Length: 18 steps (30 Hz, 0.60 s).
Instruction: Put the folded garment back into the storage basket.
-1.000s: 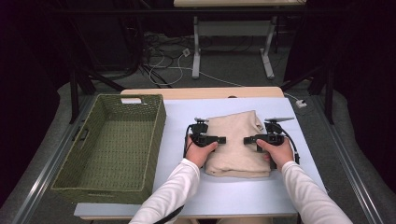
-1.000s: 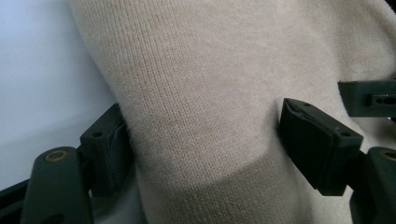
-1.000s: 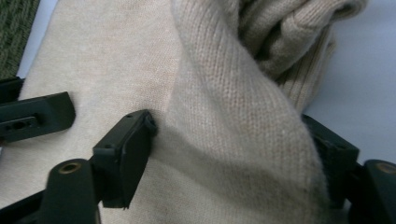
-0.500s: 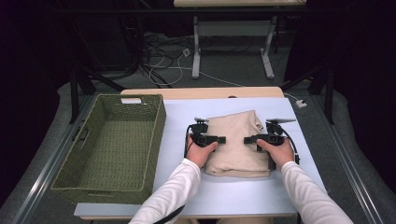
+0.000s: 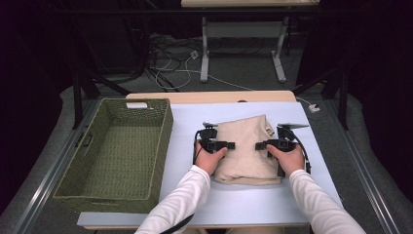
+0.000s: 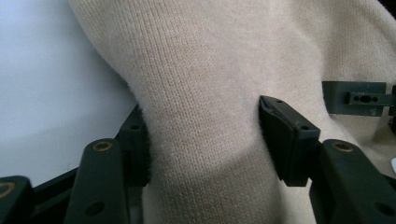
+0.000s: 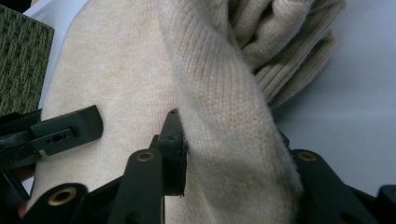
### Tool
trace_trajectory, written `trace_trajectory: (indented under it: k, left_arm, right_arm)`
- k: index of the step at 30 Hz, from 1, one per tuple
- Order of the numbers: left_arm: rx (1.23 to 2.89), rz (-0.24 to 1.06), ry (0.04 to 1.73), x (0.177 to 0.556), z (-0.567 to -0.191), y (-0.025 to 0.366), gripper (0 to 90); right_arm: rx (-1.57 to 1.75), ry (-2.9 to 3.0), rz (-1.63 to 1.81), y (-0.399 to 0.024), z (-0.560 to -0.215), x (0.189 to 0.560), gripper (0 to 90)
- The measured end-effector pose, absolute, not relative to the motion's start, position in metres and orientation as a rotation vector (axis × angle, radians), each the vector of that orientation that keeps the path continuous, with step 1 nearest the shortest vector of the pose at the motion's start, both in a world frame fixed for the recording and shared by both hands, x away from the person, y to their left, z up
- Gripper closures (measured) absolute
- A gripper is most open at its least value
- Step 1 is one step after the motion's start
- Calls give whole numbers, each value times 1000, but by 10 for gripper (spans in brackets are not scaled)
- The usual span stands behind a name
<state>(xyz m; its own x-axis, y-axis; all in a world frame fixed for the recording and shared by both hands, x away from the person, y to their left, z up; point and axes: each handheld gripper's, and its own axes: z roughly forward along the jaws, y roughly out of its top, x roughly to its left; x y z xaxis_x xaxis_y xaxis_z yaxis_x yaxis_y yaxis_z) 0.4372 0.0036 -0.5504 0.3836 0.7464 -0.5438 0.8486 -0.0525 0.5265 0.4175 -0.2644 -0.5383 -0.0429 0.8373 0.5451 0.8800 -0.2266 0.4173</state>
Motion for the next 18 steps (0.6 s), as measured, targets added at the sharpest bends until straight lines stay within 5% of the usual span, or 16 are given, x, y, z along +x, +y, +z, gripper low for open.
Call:
trace_trajectory:
  k: [18]
  left_arm:
    - [1799,-103,1423,432,-545,0,527]
  right_arm:
    - [-2190,-1917,-1178,-259,-534,409,724]
